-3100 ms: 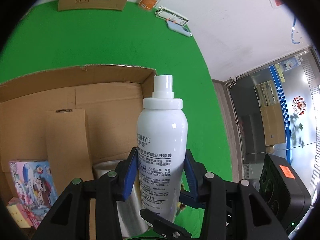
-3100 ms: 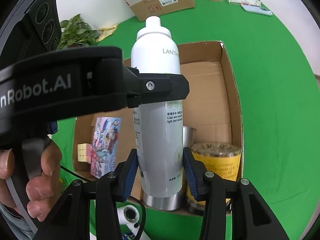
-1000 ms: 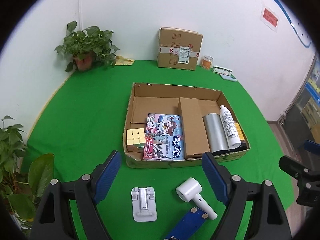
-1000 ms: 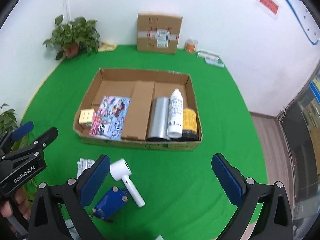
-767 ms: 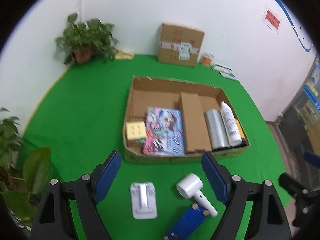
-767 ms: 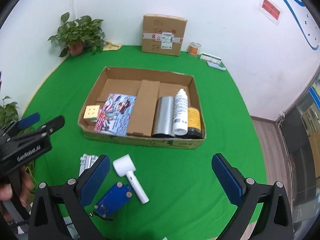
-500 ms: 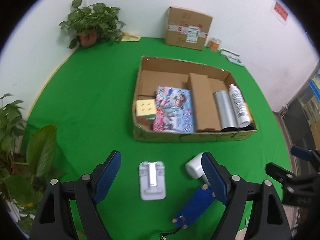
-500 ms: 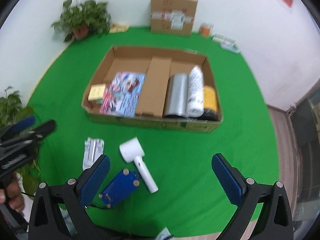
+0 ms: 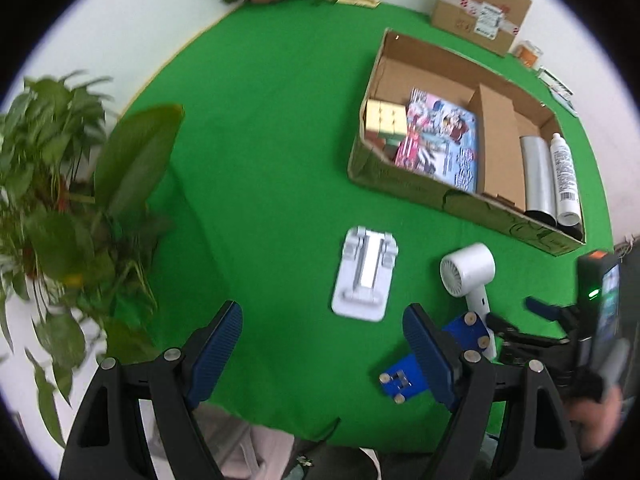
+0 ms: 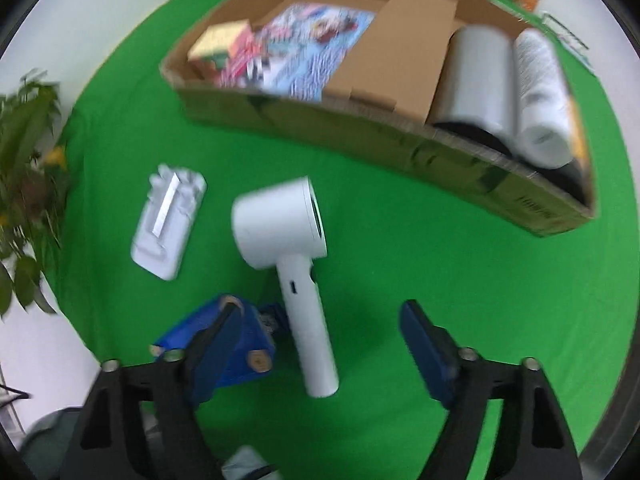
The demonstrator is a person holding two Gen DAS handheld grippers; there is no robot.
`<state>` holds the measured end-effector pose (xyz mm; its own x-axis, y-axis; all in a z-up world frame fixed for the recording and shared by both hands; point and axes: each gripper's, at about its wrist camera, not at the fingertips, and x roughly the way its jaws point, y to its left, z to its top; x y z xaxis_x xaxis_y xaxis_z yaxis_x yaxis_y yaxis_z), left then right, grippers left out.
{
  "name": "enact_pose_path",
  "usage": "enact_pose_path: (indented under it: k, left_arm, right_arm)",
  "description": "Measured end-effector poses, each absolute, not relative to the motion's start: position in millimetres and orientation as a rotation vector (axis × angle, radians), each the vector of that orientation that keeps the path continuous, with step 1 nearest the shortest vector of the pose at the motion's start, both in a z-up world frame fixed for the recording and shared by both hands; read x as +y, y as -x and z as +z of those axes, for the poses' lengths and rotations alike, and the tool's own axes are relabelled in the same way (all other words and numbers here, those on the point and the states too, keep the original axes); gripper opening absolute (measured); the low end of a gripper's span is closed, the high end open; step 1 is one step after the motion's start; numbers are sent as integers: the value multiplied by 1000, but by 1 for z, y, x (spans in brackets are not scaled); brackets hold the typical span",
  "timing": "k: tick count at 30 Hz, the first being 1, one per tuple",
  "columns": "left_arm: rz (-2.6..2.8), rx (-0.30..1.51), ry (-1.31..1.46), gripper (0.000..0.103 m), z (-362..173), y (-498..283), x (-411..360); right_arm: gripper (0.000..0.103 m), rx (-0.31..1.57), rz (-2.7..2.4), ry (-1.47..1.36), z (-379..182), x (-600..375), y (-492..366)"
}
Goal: Organize rigid objects
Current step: 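Move the right tool to the white hair dryer handle and grasp it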
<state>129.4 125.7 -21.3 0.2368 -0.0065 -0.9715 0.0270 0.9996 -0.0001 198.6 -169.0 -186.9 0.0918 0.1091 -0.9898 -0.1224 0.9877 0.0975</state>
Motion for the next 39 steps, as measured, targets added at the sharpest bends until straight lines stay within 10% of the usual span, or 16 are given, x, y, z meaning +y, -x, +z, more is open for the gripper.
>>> enact_pose_path:
  k: [5, 8, 19, 34, 39]
  left_arm:
    - [-26, 1383, -7, 82, -32, -125, 113]
    - [-65, 1389, -28, 82, -33, -130, 99]
    - [-314, 1405, -113, 82, -44, -143, 48]
    - [-941, 1664, -73, 82, -98, -124, -119]
    - [-1006, 1774, -88, 82, -130, -105, -163]
  right_arm:
    - [67, 1386, 272, -135, -208, -184, -187]
    - [41, 1421, 238, -121, -221, -192, -183]
    - [30, 1400, 204, -198, -240, -200, -150]
    - [31, 1319, -321, -523, -223, -306, -21]
    - [52, 1269, -273, -522, -220, -311, 3]
